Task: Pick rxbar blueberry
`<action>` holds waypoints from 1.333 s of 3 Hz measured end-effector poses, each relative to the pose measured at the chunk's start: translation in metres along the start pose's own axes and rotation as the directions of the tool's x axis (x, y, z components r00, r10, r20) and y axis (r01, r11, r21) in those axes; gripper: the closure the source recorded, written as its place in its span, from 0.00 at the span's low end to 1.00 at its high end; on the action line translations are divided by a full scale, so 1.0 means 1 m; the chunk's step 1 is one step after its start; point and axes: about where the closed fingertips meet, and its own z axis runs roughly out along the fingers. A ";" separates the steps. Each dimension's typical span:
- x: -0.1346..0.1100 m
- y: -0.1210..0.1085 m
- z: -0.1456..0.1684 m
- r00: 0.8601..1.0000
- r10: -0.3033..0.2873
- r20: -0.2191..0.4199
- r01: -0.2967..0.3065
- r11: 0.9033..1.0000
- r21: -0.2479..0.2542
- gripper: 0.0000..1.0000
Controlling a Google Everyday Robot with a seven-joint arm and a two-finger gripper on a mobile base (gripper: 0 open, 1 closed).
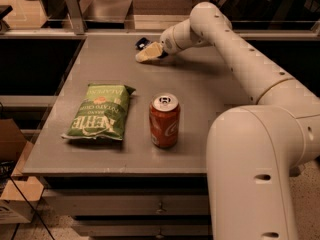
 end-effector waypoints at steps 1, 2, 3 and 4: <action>0.005 0.000 0.000 1.000 0.006 -0.013 -0.006 1.000 0.002 0.41; 0.005 0.000 -0.003 1.000 0.008 -0.015 -0.008 1.000 0.007 0.64; 0.003 0.000 -0.004 1.000 0.008 -0.015 -0.008 1.000 0.007 0.87; 0.001 0.000 -0.005 1.000 0.008 -0.015 -0.008 1.000 0.007 1.00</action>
Offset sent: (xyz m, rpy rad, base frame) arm -0.0066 -0.0137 0.0048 -0.0130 0.0026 -0.0265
